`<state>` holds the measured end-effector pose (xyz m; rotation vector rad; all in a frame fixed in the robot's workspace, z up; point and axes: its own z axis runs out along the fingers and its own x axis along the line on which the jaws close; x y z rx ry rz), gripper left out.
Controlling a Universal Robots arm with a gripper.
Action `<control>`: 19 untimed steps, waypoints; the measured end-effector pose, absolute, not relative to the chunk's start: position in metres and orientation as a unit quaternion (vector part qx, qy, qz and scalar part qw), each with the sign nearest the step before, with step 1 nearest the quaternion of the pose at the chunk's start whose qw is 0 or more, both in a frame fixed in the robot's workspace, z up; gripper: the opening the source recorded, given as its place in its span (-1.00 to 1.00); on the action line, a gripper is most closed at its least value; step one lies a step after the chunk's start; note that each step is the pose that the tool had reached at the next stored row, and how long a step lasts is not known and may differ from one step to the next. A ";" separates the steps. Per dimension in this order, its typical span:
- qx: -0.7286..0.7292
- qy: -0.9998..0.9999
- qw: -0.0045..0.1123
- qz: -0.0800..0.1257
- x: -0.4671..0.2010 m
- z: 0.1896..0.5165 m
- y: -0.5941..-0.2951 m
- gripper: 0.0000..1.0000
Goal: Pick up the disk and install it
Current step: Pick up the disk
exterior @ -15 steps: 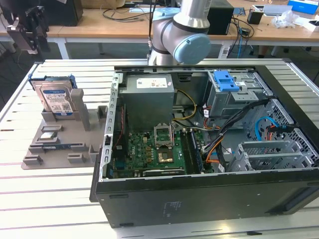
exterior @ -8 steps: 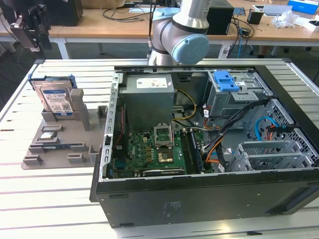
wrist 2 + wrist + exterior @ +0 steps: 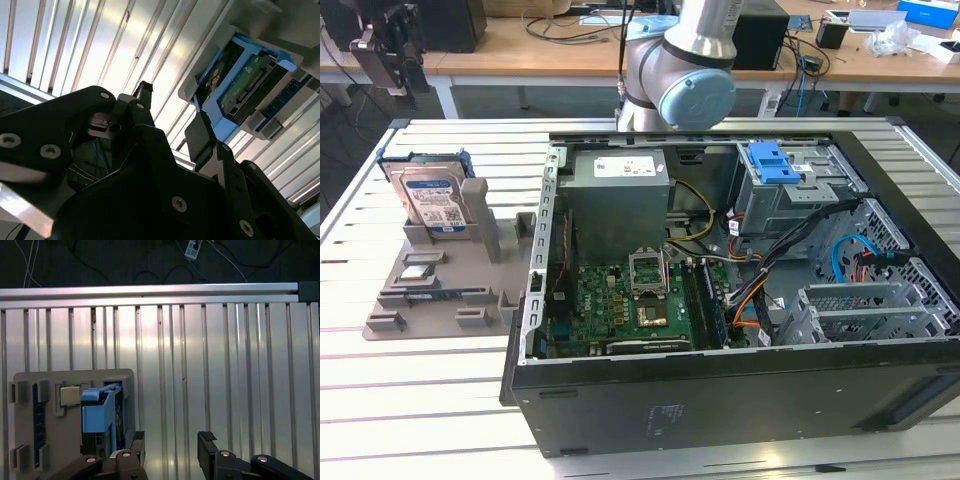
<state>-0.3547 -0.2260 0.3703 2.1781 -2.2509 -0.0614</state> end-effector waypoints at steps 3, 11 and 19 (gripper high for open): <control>0.696 -0.717 0.004 -0.020 -0.355 0.369 -0.219 0.08; 0.699 -0.715 0.006 -0.018 -0.356 0.366 -0.229 0.08; 0.699 -0.714 0.011 -0.013 -0.356 0.366 -0.267 0.08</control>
